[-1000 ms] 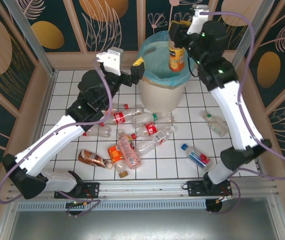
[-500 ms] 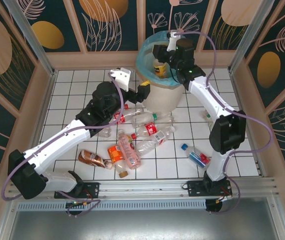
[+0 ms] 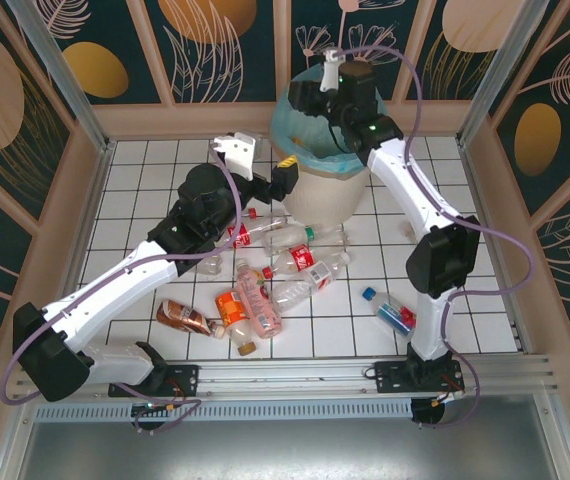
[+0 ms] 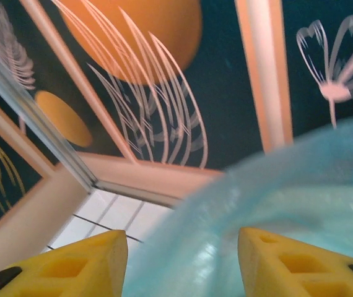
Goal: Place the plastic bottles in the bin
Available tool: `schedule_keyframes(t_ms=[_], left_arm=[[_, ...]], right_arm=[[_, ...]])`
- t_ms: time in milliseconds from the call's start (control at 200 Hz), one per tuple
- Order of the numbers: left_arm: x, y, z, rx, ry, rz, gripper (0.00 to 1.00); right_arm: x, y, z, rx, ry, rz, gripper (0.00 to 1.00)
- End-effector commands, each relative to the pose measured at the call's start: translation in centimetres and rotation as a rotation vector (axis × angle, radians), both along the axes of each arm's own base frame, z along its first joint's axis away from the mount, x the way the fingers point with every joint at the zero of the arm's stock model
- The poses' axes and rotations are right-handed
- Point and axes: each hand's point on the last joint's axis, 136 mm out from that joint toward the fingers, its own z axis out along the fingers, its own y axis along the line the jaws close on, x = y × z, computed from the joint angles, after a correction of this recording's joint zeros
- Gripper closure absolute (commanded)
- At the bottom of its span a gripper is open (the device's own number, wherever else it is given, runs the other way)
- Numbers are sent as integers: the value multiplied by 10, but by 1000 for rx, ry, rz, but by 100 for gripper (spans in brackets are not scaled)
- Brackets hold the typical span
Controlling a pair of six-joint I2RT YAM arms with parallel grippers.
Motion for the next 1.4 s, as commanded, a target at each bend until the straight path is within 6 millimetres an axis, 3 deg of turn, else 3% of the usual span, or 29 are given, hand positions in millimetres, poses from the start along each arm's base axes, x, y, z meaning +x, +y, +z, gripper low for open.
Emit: schedule_keyframes(t_ms=[0,145,265,355,440,611,686,761,826,991,1196,1396], left_arm=[[1,3,11,-3,-28,14,7],[2,0,13,10,-9,3,8],[-1,-13,14,43,37,-63,9],[-10,-24,9,70,42,-150,12],[-27,-41,1,100,26,-274,14],[-84,-102,-34,295,-47,-519,15],[-106,-125,-54,347,-26,-620,16],[-126,-136,-73,366,-17,-716,16],[-147,-141,-89,396,-30,-813,15],[-185,-132,-110,439,-126,-993,12],[-176,-127,-106,428,-170,-917,11],[-158,-123,-109,460,-166,-805,9]], right_arm=[[-26,1,43,-16,-36,14,49],[-59,-5,73,-39,-26,5,49],[-92,-29,69,-76,60,-31,50],[-116,-61,40,-137,140,-110,51],[-138,-108,14,-156,201,-225,53],[-174,-214,-36,-188,310,-477,54],[-188,-236,-68,-207,419,-497,53],[-204,-236,-101,-227,505,-471,52],[-220,-220,-133,-195,588,-379,50],[-248,-187,-192,-84,722,-268,50],[-257,-149,-233,96,740,-239,49],[-248,-141,-273,205,779,-253,48]])
